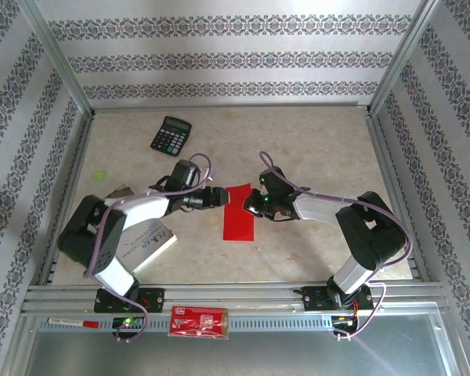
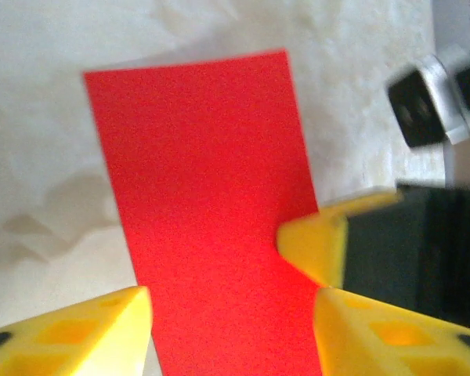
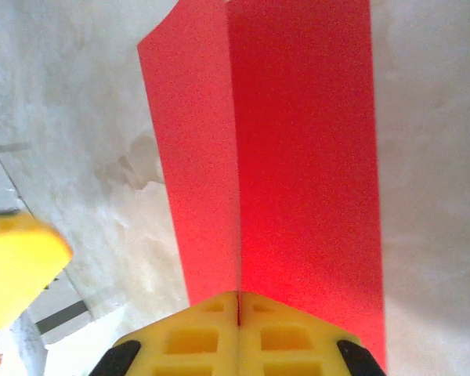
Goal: Fold a paper plane with a square sheet of paper (pick it up from the middle)
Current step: Fold the triangle a second time at the center of the table.
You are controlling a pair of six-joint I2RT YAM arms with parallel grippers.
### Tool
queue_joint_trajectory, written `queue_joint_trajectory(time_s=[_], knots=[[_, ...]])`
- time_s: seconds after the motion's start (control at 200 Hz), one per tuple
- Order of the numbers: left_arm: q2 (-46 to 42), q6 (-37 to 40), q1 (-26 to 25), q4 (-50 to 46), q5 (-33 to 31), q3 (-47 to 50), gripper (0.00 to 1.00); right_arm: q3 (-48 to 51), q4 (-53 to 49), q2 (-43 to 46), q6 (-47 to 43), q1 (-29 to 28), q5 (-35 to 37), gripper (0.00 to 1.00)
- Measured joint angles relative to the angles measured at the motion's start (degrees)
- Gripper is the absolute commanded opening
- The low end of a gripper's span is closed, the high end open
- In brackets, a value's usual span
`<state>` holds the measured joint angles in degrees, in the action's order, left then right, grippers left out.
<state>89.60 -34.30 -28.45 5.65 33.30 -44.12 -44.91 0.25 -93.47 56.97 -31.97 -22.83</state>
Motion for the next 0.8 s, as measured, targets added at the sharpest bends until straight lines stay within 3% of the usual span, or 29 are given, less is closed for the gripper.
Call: queue_joint_trajectory(time_s=[0.205,0.415,0.615,0.799], knots=[[-13.20,9.16,-15.78,1.75,-13.42,8.02,0.70,0.00,-0.79,0.74,3.21,1.49,-2.58,0.03],[-15.04,18.40,-28.00,1.75,-28.33,9.68,0.73,0.00,-0.92,0.74,5.16,1.49,-3.89,0.03],[-6.99,24.00,-32.09,1.66,-37.13,5.90,0.68,0.00,-0.87,0.70,6.14,1.49,-4.28,0.03],[-2.40,26.36,-33.09,1.66,-41.66,2.60,0.48,0.00,-0.85,0.39,6.32,1.49,-4.33,0.03]])
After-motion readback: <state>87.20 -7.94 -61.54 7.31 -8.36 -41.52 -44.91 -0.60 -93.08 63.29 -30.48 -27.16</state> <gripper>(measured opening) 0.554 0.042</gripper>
